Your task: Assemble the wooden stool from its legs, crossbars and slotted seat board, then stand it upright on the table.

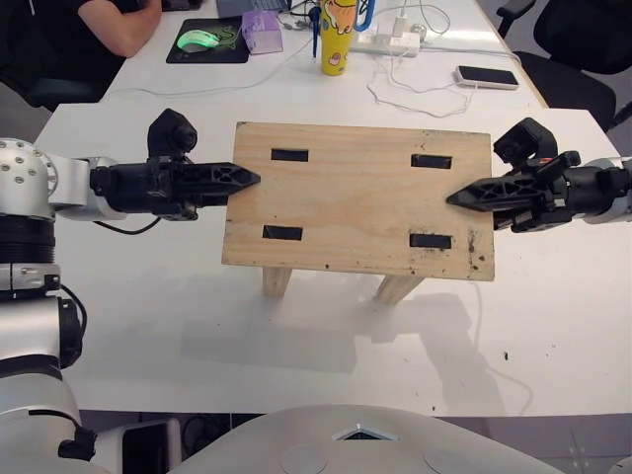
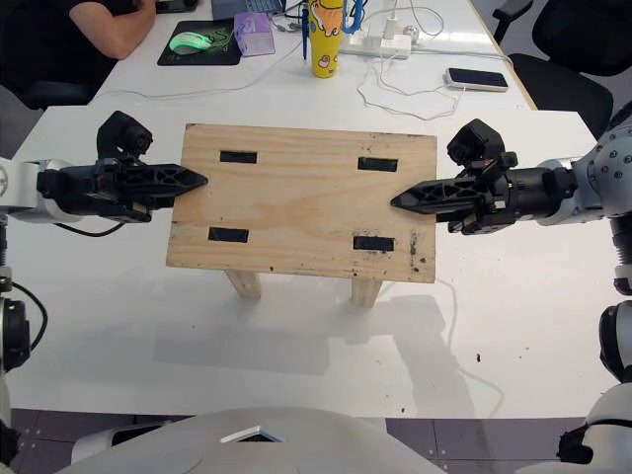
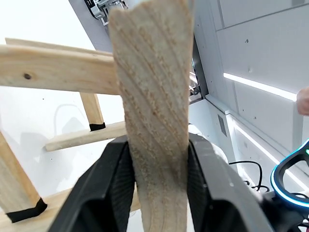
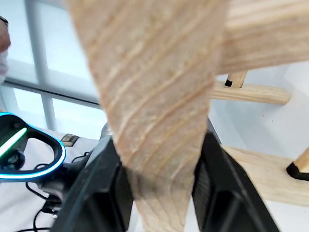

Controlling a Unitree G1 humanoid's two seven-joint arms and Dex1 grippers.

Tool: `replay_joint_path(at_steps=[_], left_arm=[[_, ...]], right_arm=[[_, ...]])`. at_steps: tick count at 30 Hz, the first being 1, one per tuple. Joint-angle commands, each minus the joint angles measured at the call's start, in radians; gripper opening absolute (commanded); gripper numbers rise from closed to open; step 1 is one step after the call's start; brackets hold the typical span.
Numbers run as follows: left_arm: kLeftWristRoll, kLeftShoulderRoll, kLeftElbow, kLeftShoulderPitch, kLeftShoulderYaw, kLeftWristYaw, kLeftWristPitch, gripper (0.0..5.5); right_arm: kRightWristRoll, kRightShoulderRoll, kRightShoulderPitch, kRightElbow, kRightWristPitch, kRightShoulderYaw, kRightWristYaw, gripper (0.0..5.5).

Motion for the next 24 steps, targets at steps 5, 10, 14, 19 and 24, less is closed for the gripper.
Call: replay_joint_path(at_steps=[5,10,14,19,24], left_arm=[[0.205,-0.058,0.251,-0.071,0.006,-0.109,-0.045,2.55],[0.321,-0.041,0.378,-0.145,0.039,-0.196,-0.142,3.2],[0.366,0.017,0.35,-0.108,0.06,-0.269,-0.151,3.71],[0.359,0.11,0.182,0.087,0.121,-0.328,-0.142,4.39],[0.361,0.202,-0.089,0.449,0.198,-0.37,-0.218,4.73]], right_arm=[[-0.108,0.16,-0.069,0.338,0.007,-0.037,0.024,2.37],[-0.209,0.187,-0.12,0.469,-0.042,-0.122,0.054,3.04],[-0.263,0.139,-0.074,0.426,-0.073,-0.134,0.117,3.54],[-0.192,0.003,0.116,0.231,-0.127,-0.16,0.135,3.55],[-0.164,-0.152,0.348,0.059,-0.28,-0.15,0.135,3.55]])
